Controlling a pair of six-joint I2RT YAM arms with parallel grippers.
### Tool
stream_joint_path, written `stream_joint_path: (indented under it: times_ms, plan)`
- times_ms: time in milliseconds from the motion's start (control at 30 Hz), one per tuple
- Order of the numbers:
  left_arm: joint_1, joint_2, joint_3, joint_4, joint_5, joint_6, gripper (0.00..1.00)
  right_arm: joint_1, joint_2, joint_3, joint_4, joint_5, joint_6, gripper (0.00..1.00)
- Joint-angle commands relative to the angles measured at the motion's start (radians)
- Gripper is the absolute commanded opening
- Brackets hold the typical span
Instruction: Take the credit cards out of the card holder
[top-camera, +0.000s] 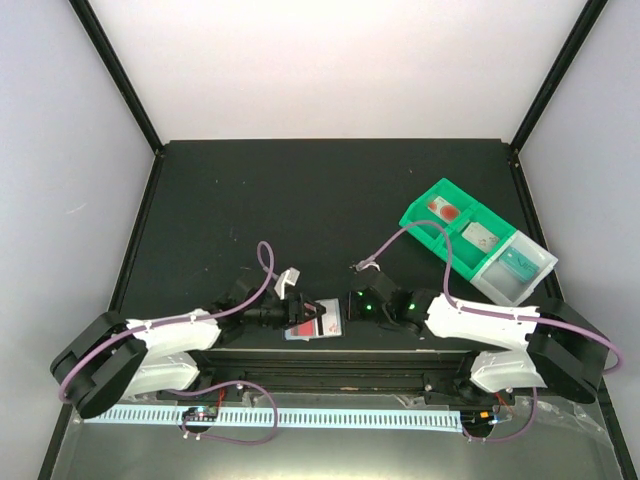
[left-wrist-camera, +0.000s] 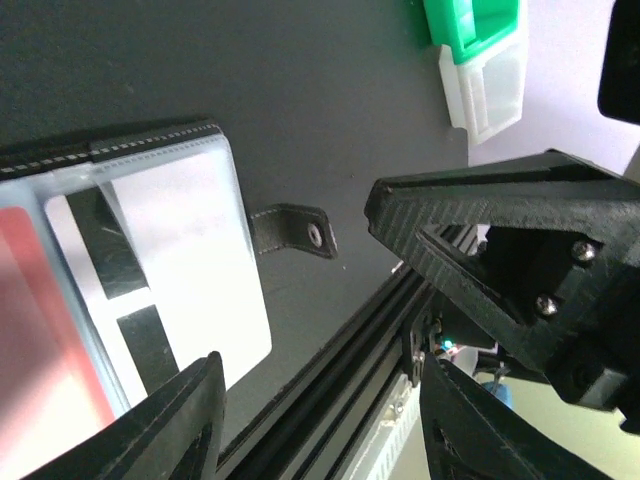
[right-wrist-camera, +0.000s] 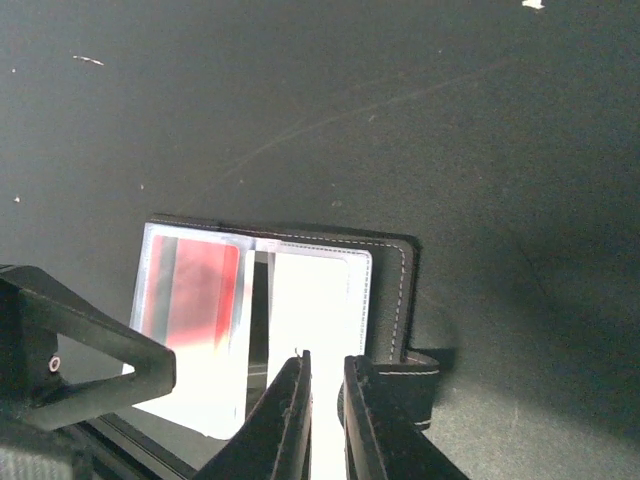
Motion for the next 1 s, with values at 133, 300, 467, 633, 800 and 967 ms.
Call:
stream_joint_path:
  times_ms: [133,300,467,633,800,967]
  plan:
    - [-0.003,-0.039,0.045,-0.176,-0.116,0.087,0.54,0.0,0.029,0.0,0.104,-0.09,-0.01,0.1]
    - [-0.001,-0.033,0.021,-0.156,-0.126,0.085,0.53,0.002,0.089,0.026,0.126,-0.133,-0.01,0.1]
    - [0.001,-0.023,0.016,-0.142,-0.125,0.086,0.52,0.003,0.149,0.041,0.127,-0.155,-0.011,0.11]
    - [0.001,-0.011,0.012,-0.137,-0.128,0.085,0.52,0.004,0.2,0.038,0.115,-0.151,-0.014,0.1]
    - [0.001,0.023,-0.01,-0.073,-0.126,0.066,0.52,0.004,0.234,0.022,0.07,-0.126,-0.008,0.08]
    - [-0.001,0.09,-0.029,0.008,-0.114,0.031,0.51,0.005,0.247,-0.008,0.073,-0.127,0.011,0.06]
